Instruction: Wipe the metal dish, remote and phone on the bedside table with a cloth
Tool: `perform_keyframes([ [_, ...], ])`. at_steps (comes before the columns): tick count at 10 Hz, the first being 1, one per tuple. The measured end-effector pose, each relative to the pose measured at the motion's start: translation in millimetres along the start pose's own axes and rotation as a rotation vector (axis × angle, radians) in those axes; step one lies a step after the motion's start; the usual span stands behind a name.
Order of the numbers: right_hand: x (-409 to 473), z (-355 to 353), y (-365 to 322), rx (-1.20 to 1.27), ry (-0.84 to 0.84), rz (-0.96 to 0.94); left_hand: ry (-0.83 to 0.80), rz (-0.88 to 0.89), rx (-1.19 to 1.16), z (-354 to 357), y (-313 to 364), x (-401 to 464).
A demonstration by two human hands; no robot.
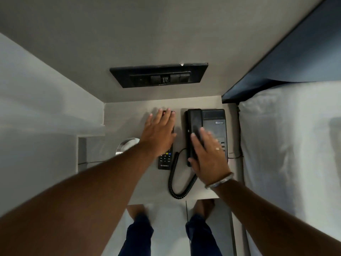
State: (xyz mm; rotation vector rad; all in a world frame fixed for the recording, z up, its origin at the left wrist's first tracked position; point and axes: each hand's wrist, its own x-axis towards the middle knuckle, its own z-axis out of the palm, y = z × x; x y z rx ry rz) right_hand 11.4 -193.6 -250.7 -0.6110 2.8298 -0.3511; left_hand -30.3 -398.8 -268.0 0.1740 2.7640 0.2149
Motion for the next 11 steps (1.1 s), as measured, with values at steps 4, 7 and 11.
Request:
perform_keyframes([
  [4, -0.1, 68.2, -65.6, -0.277, -0.335, -0.133, -0.073, 0.015, 0.066, 15.1, -38.7, 20.4],
  [7, 8.6, 59.4, -59.4, -0.334, -0.324, -0.192, -0.068, -0.049, 0.022, 17.3, -44.5, 11.1],
  [11, -3.3, 26.1, -65.1, -0.152, -0.148, -0.109, -0.048, -0.125, -0.037, 13.9, -48.9, -17.8],
])
